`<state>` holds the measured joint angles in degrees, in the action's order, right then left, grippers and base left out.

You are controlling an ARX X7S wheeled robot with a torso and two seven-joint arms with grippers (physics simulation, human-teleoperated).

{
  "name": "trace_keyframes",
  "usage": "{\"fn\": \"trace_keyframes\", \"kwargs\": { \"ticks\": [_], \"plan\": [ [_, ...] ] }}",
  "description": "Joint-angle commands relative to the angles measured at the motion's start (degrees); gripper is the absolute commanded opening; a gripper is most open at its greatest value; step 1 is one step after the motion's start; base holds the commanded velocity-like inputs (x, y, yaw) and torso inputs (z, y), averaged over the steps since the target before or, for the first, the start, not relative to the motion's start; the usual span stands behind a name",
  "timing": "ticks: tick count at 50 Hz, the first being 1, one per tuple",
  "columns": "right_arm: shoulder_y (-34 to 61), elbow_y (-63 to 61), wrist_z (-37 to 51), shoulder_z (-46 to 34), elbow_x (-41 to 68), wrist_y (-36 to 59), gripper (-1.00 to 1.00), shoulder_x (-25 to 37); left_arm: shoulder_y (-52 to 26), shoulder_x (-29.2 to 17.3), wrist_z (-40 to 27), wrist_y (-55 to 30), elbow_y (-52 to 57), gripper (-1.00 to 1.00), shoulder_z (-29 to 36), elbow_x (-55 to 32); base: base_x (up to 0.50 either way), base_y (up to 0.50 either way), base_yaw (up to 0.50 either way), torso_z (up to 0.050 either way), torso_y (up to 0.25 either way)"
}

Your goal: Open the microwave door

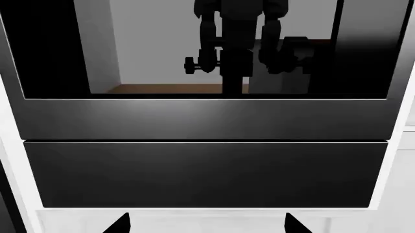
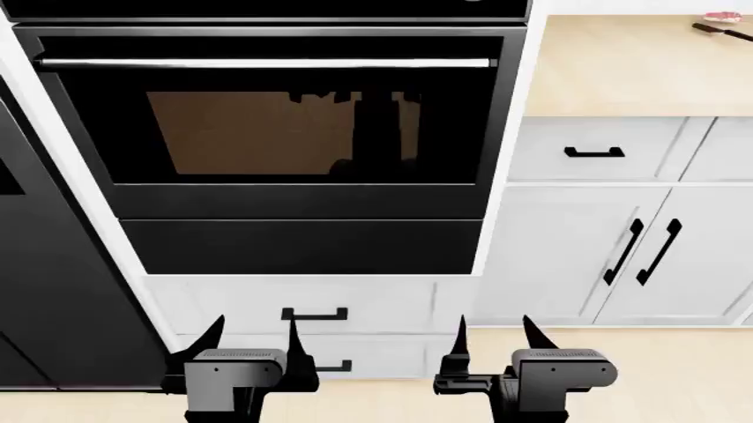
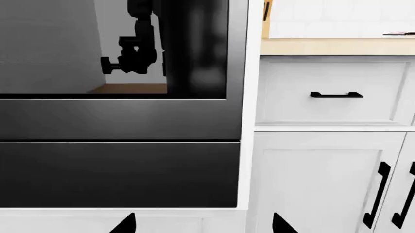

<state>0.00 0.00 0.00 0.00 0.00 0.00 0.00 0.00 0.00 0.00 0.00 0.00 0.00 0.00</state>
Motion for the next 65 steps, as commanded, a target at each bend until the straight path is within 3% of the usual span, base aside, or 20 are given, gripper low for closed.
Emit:
{"fn": "trace_keyframes", "kwargs": {
  "ticks": [1, 12, 20, 27, 34, 41, 53, 58, 60, 65],
  "plan": [
    [0.0, 0.2, 1.1, -1.1, 0.9, -0.1, 1.00, 0.9, 0.0, -0.9, -1.1, 0.0, 0.0, 1.00, 1.1, -0.7, 0.00, 0.00, 0.00, 0.000, 0.000],
    [0.1, -0.3, 3.1, -3.2, 3.2, 0.8, 1.00, 2.6, 0.2, -2.7, -1.5, 0.1, 0.7, 1.00, 3.2, -3.7, 0.00, 0.00, 0.00, 0.002, 0.000],
    [0.4, 0.1, 3.9, -3.9, 4.4, 0.7, 1.00, 3.4, 0.6, -3.3, -1.8, 2.7, 1.5, 1.00, 3.8, -5.5, 0.00, 0.00, 0.00, 0.048, 0.000],
    [2.4, -3.9, 4.9, -3.0, 6.6, 3.3, 1.00, 4.3, -1.6, -4.6, -2.8, -3.2, 12.1, 1.00, 4.4, -7.0, 0.00, 0.00, 0.00, 0.050, 0.000],
    [8.5, -21.4, 7.1, -2.2, 6.6, 15.4, 1.00, 7.3, -11.4, -7.4, -3.5, -16.9, 26.7, 1.00, 4.2, -9.2, 0.00, 0.00, 0.00, 0.050, 0.000],
    [21.2, -35.6, 8.3, -0.4, 7.7, 30.4, 1.00, 10.9, -26.1, -9.9, -4.2, -29.7, 38.0, 1.00, 1.9, -13.3, 0.00, 0.00, 0.00, 0.050, 0.000],
    [44.3, -53.3, 8.5, 3.6, 12.4, 52.9, 1.00, 15.8, -51.5, -13.5, -5.6, -47.3, 47.4, 1.00, -3.7, -20.9, 0.00, 0.00, 0.00, 0.050, 0.000],
    [53.4, -59.5, 8.9, 7.4, 15.2, 61.8, 1.00, 16.9, -58.4, -13.8, -6.5, -53.8, 51.7, 1.00, -7.4, -25.4, 0.00, 0.00, 0.00, 0.050, 0.000],
    [55.6, -60.0, 12.1, 8.7, 20.2, 62.8, 1.00, 19.4, -60.3, -13.8, -6.9, -56.0, 53.2, 1.00, -9.0, -27.1, 0.00, 0.00, 0.00, 0.050, 0.000],
    [58.7, -60.0, 33.4, 10.5, 46.7, 58.9, 1.00, 33.6, -64.7, -14.1, -8.0, -60.5, 56.2, 1.00, -12.9, -30.8, 0.00, 0.00, 0.00, 0.050, 0.000]
  ]
}}
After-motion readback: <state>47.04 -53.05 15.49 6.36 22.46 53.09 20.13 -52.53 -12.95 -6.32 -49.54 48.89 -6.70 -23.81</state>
